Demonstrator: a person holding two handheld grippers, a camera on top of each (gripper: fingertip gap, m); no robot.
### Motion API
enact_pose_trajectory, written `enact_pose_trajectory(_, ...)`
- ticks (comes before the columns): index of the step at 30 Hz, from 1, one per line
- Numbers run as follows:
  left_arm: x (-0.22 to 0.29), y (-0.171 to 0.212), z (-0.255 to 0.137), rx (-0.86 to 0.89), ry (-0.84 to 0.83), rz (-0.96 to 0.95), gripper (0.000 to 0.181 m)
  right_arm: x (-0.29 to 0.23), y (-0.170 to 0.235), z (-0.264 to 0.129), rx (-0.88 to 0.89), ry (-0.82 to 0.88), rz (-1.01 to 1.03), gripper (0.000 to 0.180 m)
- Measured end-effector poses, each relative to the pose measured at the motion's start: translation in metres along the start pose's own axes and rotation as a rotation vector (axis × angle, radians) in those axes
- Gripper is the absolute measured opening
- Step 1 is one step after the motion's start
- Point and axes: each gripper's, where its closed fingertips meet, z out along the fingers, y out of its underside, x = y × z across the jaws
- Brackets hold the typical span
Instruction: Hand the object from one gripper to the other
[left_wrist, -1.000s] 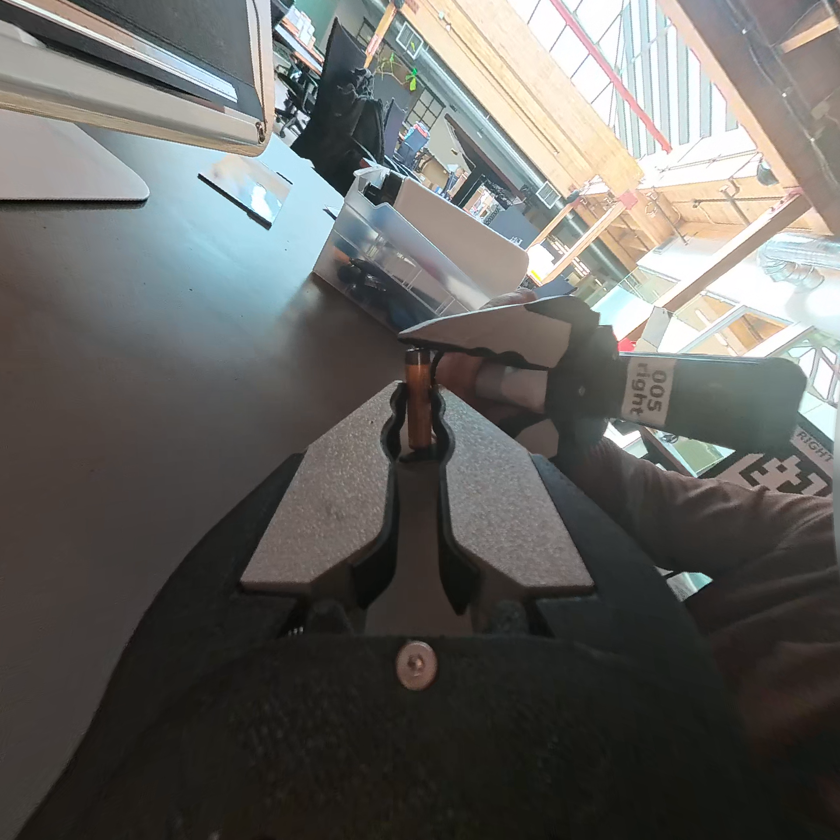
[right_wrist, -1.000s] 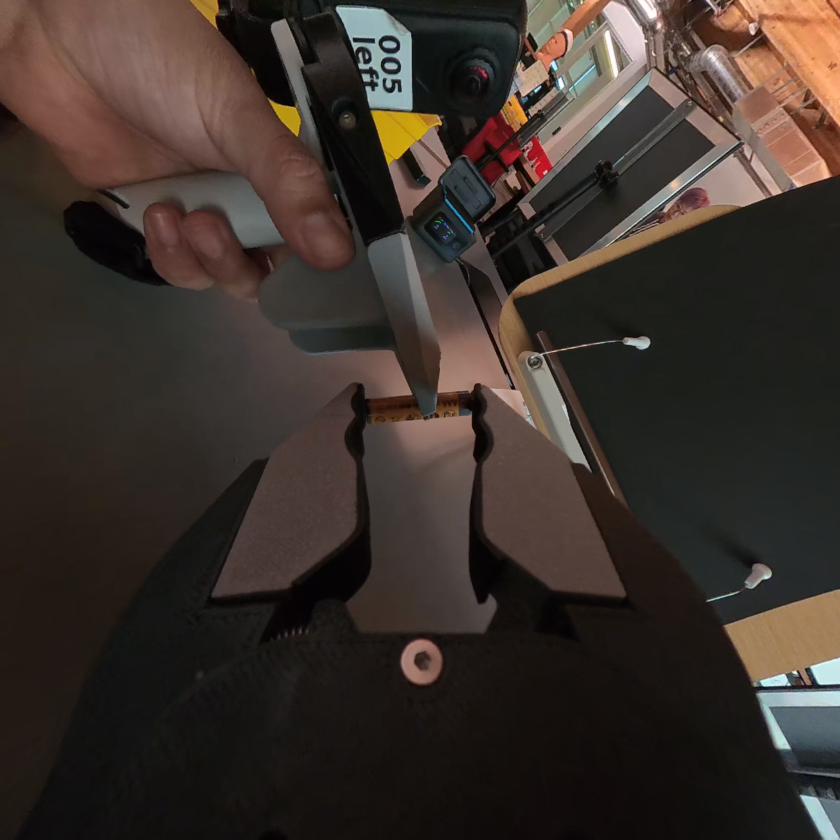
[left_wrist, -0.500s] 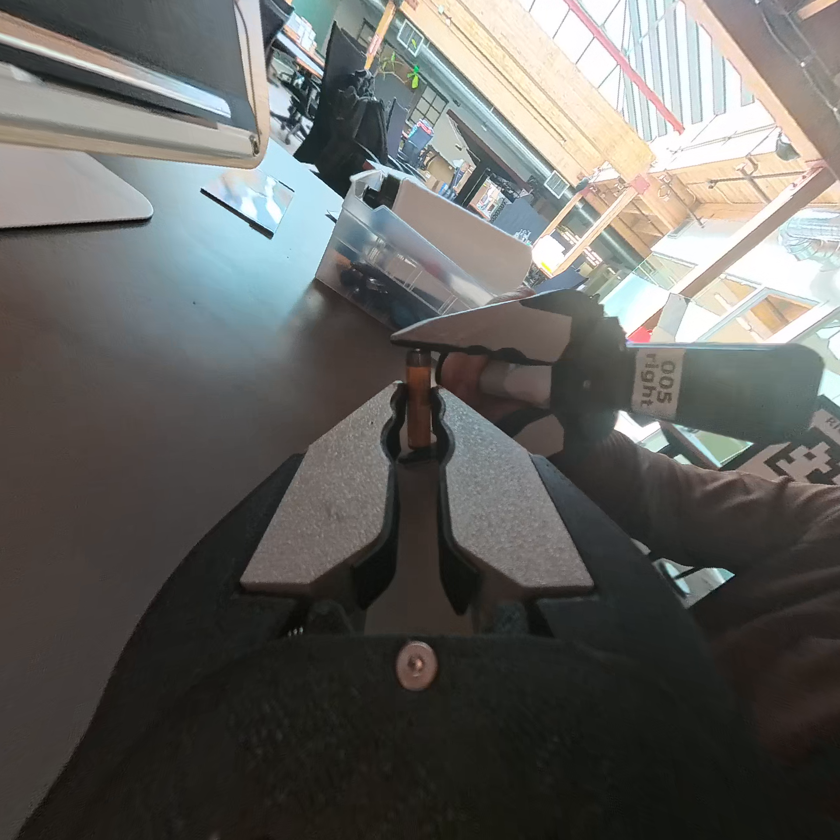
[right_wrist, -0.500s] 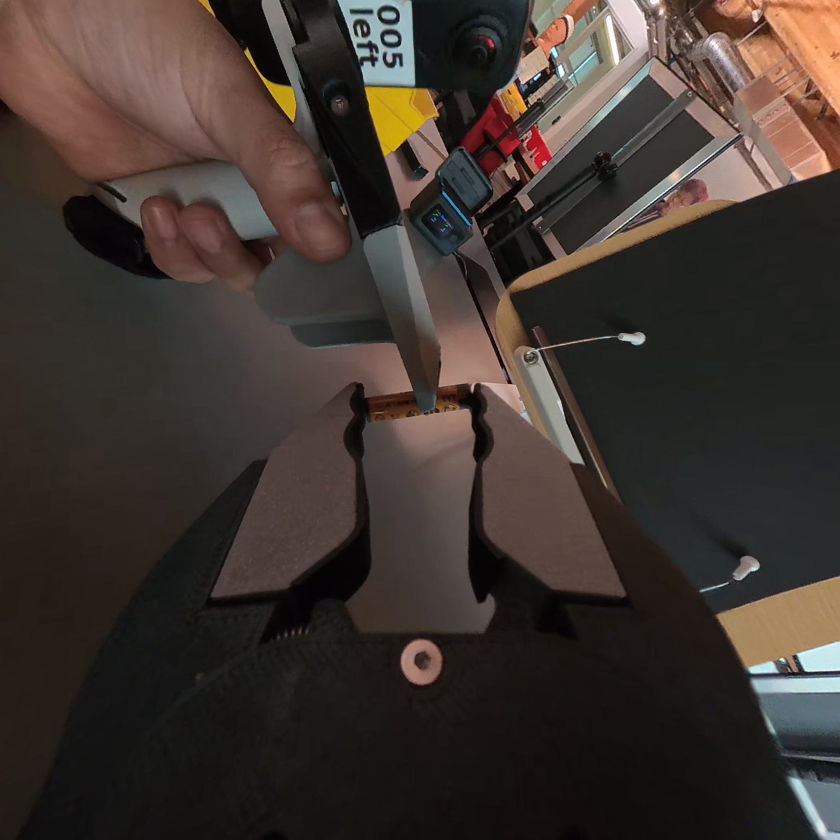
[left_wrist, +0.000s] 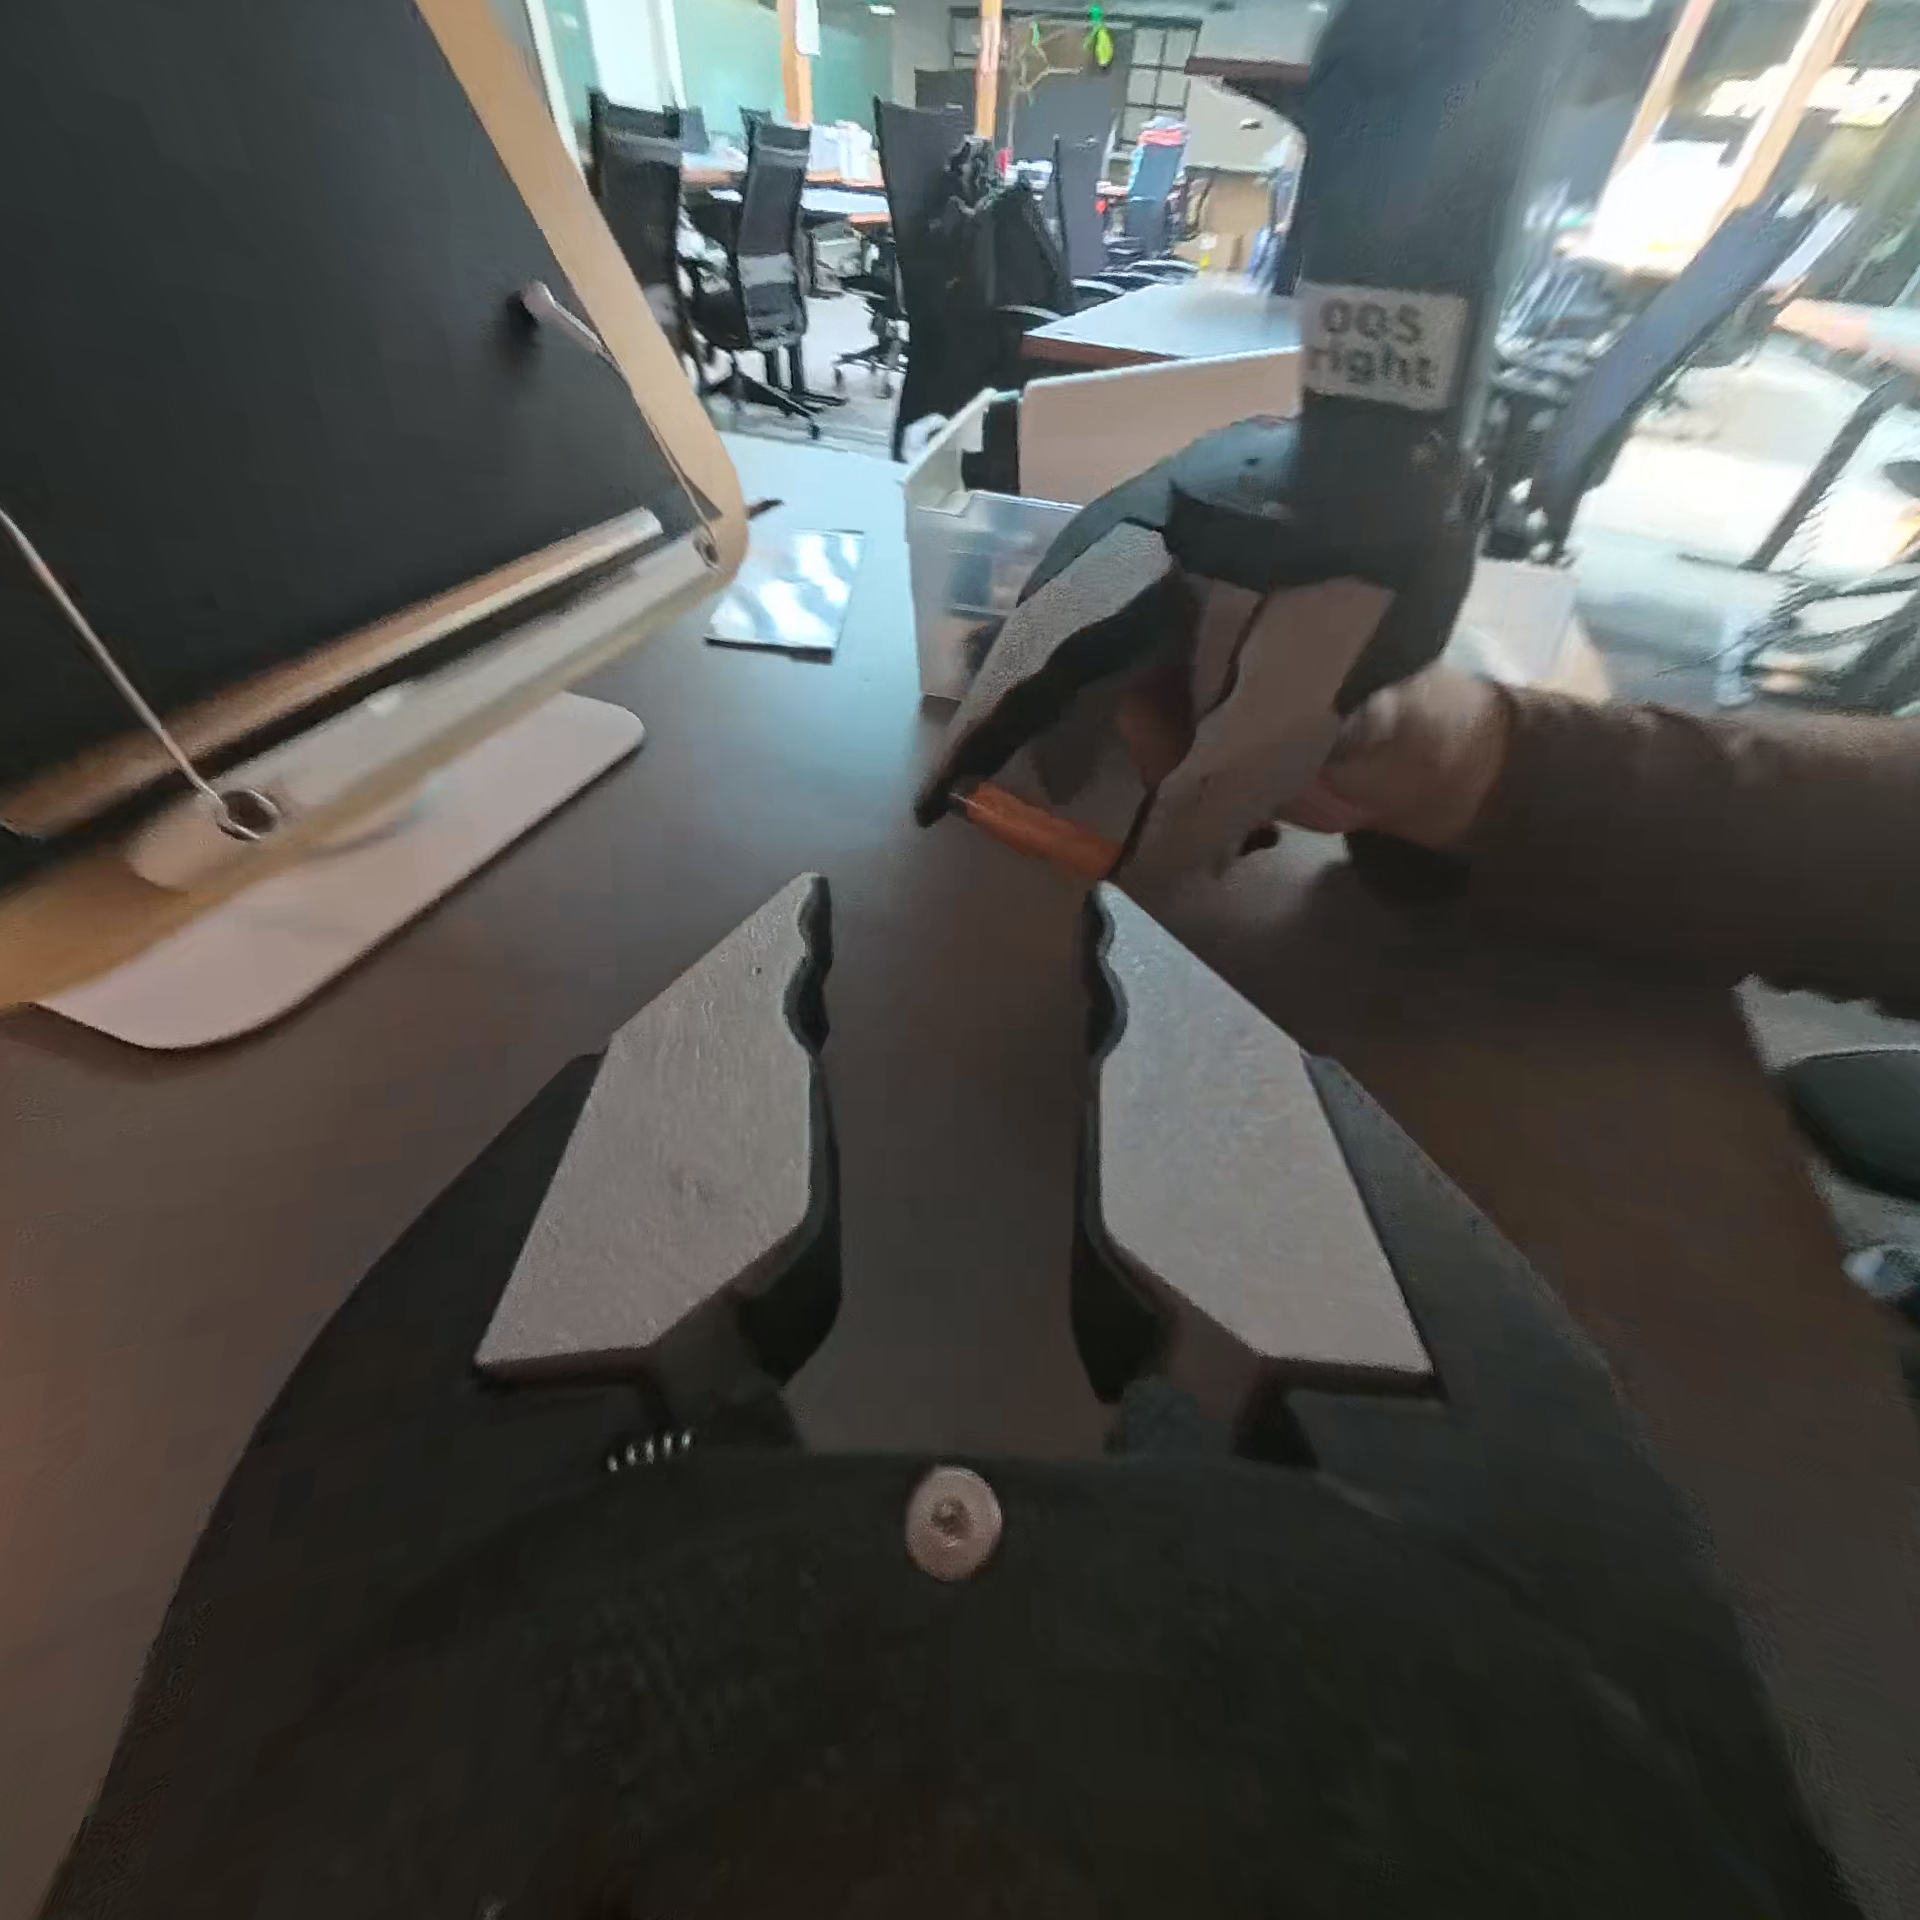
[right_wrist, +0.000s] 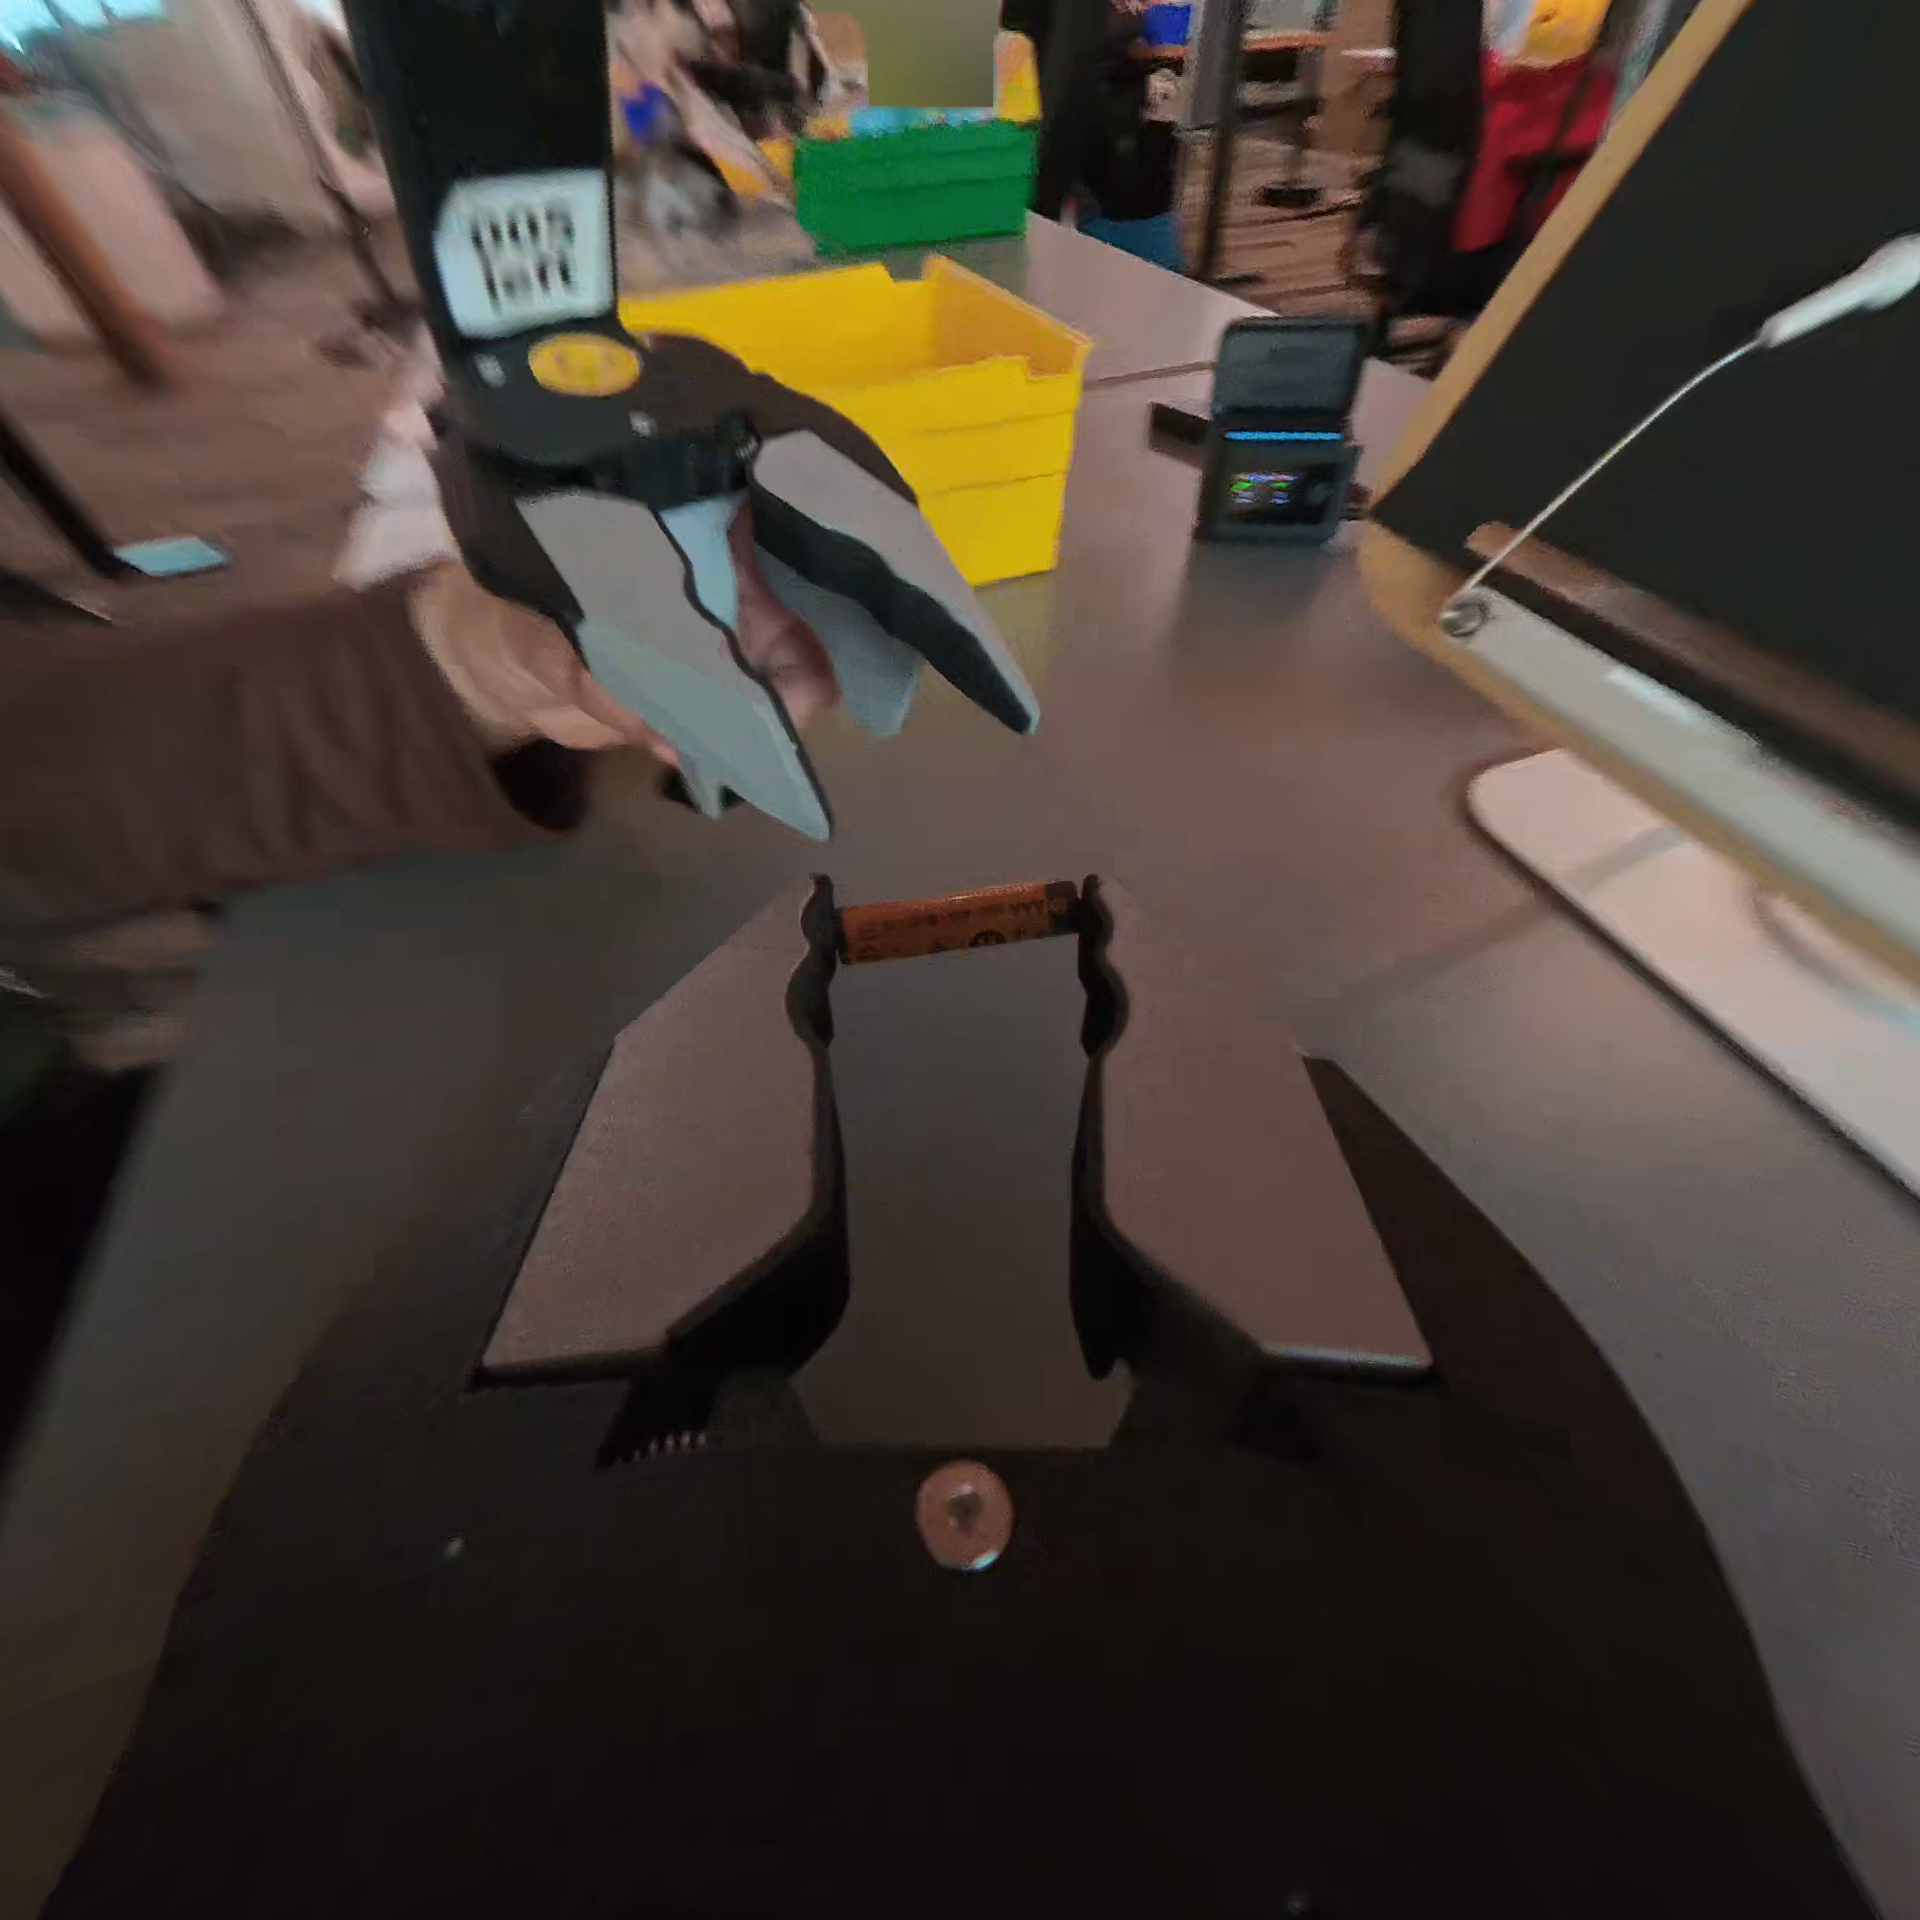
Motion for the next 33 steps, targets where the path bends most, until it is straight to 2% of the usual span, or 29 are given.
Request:
enact_pose_trajectory(3,0.006,0.004,0.0,-0.036,-0.048,0.208,0.043,-0.018,-0.009,-0.009,0.06,-0.222,0.185,0.044)
enact_pose_trajectory(9,0.036,0.01,0.014,-0.049,-0.091,0.584,0.035,-0.04,0.007,0.001,-0.033,-0.378,0.332,0.044)
enact_pose_trajectory(12,0.044,0.016,0.017,-0.065,-0.103,0.746,0.013,-0.047,0.006,0.004,-0.025,-0.45,0.408,0.044)
enact_pose_trajectory(13,0.041,0.015,0.017,-0.073,-0.13,0.77,0.012,-0.044,0.004,0.004,-0.012,-0.447,0.432,0.044)
enact_pose_trajectory(15,0.036,0.016,0.018,-0.102,-0.121,0.703,0.007,-0.031,-0.003,0.0,0.049,-0.416,0.466,0.039)
enact_pose_trajectory(17,0.025,0.012,0.016,-0.083,-0.134,0.565,0.007,-0.01,-0.008,-0.009,0.103,-0.329,0.473,0.045)
enact_pose_trajectory(20,0.009,0.013,0.014,-0.083,-0.095,0.252,0.007,0.0,-0.017,-0.02,0.151,-0.224,0.348,0.052)
enact_pose_trajectory(22,0.007,0.014,0.013,-0.074,-0.041,0.113,0.007,-0.003,-0.02,-0.018,0.148,-0.152,0.235,0.055)
enact_pose_trajectory(26,0.018,0.014,0.014,-0.074,0.024,0.07,0.007,-0.009,-0.014,-0.002,0.087,-0.028,0.067,0.05)
enact_pose_trajectory(31,0.025,0.021,0.021,-0.113,0.033,0.092,0.007,-0.017,-0.007,0.006,0.06,-0.102,0.121,0.015)
enact_pose_trajectory(32,0.025,0.022,0.021,-0.119,0.033,0.09,0.007,-0.017,-0.005,0.006,0.054,-0.106,0.129,0.015)
enact_pose_trajectory(33,0.024,0.023,0.022,-0.125,0.034,0.086,0.007,-0.015,-0.004,0.006,0.055,-0.098,0.136,0.023)
